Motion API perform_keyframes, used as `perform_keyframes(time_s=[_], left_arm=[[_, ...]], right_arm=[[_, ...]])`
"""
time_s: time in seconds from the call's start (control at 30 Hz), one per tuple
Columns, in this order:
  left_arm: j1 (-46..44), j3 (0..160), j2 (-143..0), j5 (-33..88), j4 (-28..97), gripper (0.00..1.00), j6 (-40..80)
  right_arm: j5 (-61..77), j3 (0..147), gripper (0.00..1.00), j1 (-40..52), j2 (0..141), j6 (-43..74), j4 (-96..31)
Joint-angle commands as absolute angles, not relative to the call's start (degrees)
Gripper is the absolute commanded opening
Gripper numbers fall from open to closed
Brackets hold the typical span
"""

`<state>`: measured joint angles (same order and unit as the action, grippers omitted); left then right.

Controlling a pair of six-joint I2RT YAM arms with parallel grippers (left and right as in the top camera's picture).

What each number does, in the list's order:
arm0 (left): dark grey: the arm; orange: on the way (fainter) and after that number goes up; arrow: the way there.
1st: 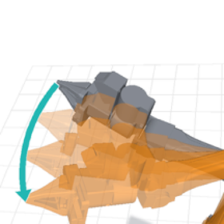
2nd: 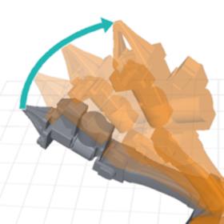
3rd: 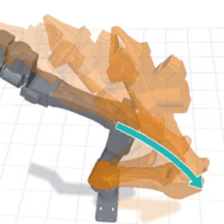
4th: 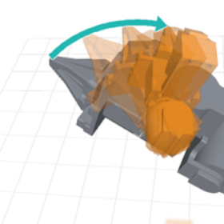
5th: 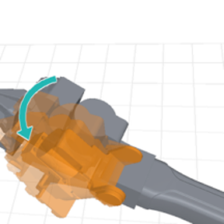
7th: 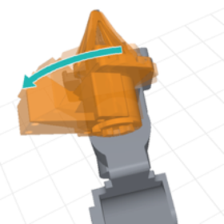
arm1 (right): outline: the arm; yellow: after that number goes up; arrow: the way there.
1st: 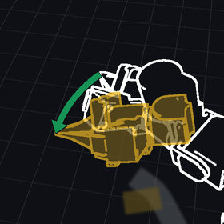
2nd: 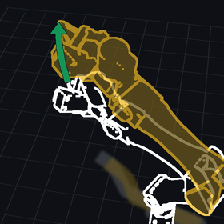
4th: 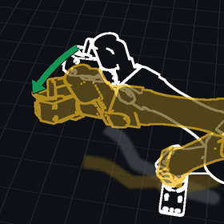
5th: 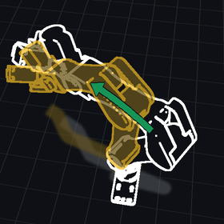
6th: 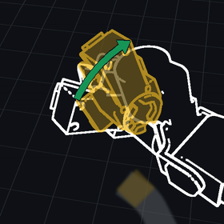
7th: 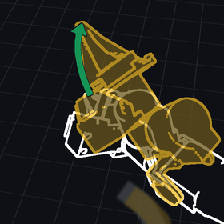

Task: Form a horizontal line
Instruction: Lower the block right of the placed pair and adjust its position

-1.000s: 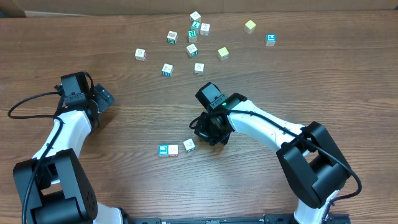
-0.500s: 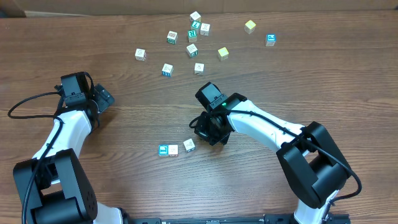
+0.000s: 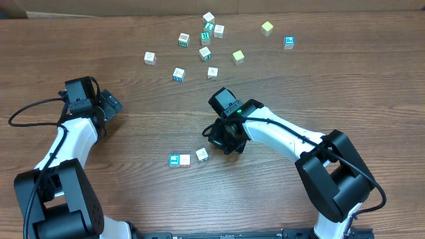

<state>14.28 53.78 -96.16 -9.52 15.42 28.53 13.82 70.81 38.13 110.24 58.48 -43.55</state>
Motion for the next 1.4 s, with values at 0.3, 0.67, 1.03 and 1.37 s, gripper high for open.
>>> perform_keyframes(time_s=[0.3,0.67,1.03,1.37], left_arm=[[14.2,54.52,-95.88,-10.28,15.4,1.0,28.32],[14.2,54.52,-95.88,-10.31,15.38,1.0,28.32],[14.2,54.52,-95.88,-10.28,15.4,0.99,28.34],[14.2,54.52,-95.88,-10.28,15.46,0.99,28.32]], right_arm=[[13.52,70.32,0.04,37.87,110.72,58.74,-42.26],[14.66,70.32,0.04,38.39,110.72,58.74,-43.86],[16.82,70.32,0.04,39.55,110.72,58.76,-43.79],[20.64,70.32,0.04,39.55,110.72,58.74,-43.83]])
